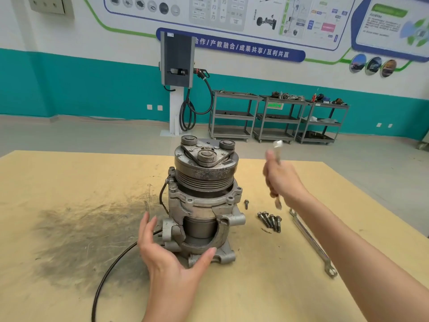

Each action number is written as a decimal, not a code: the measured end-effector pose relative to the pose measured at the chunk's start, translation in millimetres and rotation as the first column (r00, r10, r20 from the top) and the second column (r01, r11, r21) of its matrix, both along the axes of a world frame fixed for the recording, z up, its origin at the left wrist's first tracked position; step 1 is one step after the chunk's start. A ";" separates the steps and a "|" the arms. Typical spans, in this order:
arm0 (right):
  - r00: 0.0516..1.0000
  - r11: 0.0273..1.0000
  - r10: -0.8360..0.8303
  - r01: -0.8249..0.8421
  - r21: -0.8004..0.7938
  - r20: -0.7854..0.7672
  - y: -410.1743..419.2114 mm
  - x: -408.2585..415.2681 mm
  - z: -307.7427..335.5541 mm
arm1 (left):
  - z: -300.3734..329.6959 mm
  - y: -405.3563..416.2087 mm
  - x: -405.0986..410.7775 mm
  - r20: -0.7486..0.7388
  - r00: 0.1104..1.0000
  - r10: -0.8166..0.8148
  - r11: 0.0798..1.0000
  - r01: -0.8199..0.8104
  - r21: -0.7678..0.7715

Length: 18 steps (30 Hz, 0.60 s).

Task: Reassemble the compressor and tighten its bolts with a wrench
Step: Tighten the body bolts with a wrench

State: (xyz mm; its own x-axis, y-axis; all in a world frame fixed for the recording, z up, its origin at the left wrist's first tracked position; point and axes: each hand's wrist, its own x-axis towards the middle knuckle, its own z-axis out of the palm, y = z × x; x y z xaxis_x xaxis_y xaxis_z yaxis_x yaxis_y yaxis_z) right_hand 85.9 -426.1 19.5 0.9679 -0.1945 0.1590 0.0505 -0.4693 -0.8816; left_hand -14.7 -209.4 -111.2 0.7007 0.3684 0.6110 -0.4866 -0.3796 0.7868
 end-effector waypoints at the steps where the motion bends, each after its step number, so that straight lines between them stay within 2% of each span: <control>1: 0.992 0.993 0.010 -0.025 -0.116 -0.126 -2.0 5.2 -9.5 | 0.2 -0.2 1.5 -0.023 1.000 -0.001 0.999 0.000 -0.042; 2: 0.974 0.973 0.002 -0.055 -0.225 -0.225 -3.3 10.3 -19.0 | 3.2 -0.5 2.8 -0.048 0.999 -0.013 0.995 0.008 -0.095; 4: 0.952 0.923 -0.042 -0.080 -0.376 -0.304 -6.0 20.2 -35.8 | 6.4 -0.2 6.0 -0.078 0.997 -0.027 0.985 0.013 -0.175; 9: 0.954 0.856 -0.113 -0.050 -0.515 -0.279 -5.9 37.7 -60.6 | 10.5 1.4 12.5 -0.162 0.984 -0.071 0.953 0.019 -0.301; 12: 0.949 0.800 -0.148 -0.051 -0.597 -0.279 -2.4 44.8 -65.4 | 10.5 -2.5 10.1 -0.135 0.988 -0.077 0.963 0.038 -0.265; 18: 0.934 0.775 -0.166 -0.075 -0.628 -0.317 0.4 56.0 -71.7 | 4.2 -0.3 7.4 -0.081 0.995 -0.057 0.991 0.046 -0.130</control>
State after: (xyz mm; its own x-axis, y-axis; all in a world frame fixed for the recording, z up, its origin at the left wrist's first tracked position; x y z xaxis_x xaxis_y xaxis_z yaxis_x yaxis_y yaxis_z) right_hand 141.9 -425.7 -52.2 0.9741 -0.2146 -0.0720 -0.2261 -0.9099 -0.3479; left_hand -7.3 -209.7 -107.0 0.7675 0.4018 0.4995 -0.4329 -0.2498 0.8661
